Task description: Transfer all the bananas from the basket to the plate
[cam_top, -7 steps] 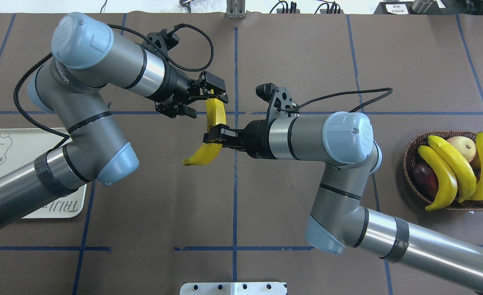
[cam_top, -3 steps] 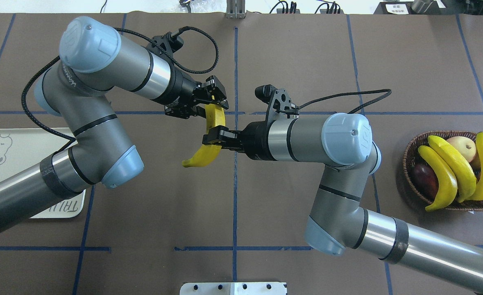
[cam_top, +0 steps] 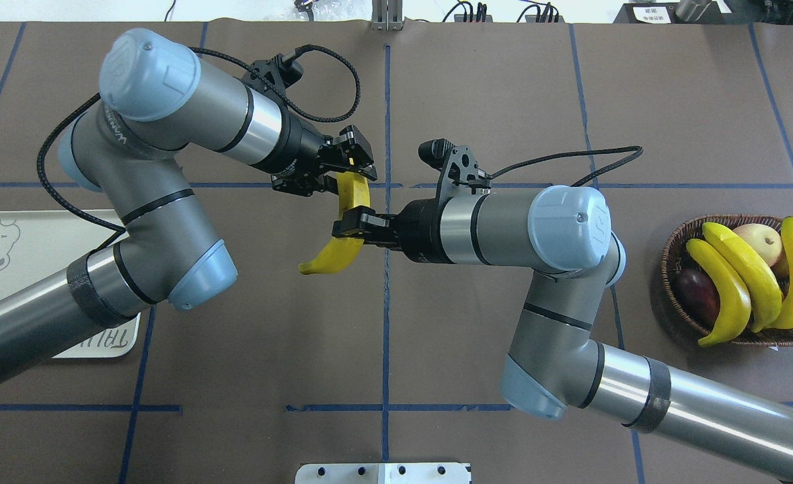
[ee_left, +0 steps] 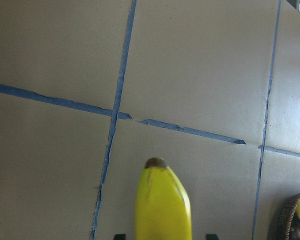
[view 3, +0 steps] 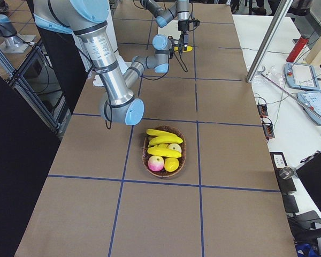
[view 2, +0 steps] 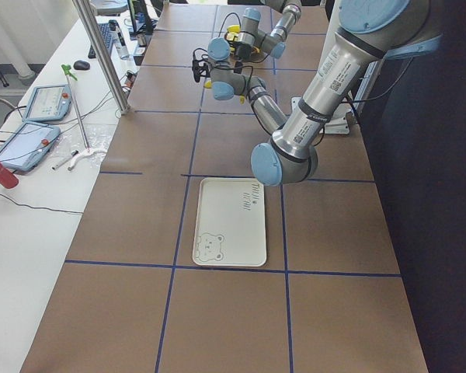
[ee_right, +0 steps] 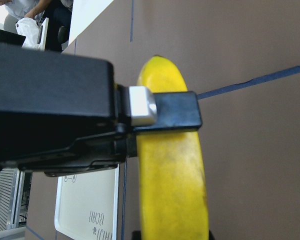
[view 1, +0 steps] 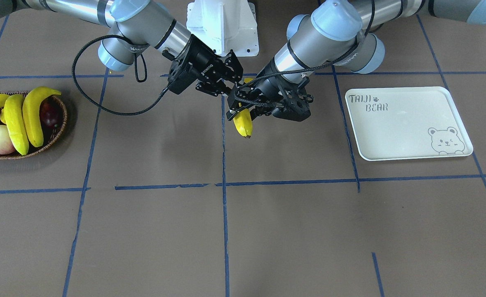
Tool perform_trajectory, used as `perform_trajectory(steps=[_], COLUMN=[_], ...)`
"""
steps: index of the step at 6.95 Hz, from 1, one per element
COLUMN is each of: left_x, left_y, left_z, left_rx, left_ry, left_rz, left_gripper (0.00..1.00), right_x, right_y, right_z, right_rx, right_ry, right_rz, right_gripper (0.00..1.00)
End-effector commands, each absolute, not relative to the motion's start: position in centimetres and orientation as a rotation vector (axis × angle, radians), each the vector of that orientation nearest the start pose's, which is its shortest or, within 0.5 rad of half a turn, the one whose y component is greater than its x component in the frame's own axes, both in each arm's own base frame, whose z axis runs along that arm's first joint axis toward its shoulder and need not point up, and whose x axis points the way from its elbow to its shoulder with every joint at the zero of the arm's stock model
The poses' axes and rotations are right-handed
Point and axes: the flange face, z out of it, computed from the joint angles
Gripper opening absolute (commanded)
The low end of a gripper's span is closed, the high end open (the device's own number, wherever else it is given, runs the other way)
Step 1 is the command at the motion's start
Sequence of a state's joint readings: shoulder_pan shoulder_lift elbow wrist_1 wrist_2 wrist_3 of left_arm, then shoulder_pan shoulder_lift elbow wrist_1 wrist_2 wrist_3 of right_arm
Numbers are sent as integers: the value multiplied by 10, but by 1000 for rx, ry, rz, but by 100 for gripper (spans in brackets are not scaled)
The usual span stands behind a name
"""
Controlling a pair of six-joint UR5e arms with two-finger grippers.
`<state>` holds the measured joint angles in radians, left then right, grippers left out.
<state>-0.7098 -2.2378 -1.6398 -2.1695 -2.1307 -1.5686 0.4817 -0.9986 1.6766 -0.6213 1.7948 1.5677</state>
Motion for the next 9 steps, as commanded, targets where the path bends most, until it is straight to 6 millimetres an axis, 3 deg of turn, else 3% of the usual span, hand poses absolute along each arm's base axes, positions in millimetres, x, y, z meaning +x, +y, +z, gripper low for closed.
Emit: perform_trajectory(steps=[1, 2, 3, 6, 7, 8, 9], left_x=[447, 447, 443, 438, 424, 398, 358], left_y=[-489, -489, -487, -492, -503, -522, -542], left_z=[157, 156, 155, 160, 180, 219, 267], left_rx=[-6, -9, -22, -19, -13, -11, -5], left_ry=[1376, 1379, 1384, 1378, 1352, 1301, 1243], left_rz=[-233, -237, -255, -269, -305, -374, -452], left_gripper=[6, 0, 0, 0, 0, 0, 0], right_x=[-504, -504, -504, -491, -477, -460, -444], right_y=[-389, -389, -390, -404, -416, -431, -447], right_z=[169, 168, 168, 168, 165, 166, 173], right_rx=[222, 217, 216, 224, 195, 141, 83], right_ry=[-1614, -1612, -1609, -1592, -1526, -1461, -1412], right_rz=[186, 192, 196, 209, 219, 212, 210], right_gripper=[13, 67, 100, 100, 100, 100, 100])
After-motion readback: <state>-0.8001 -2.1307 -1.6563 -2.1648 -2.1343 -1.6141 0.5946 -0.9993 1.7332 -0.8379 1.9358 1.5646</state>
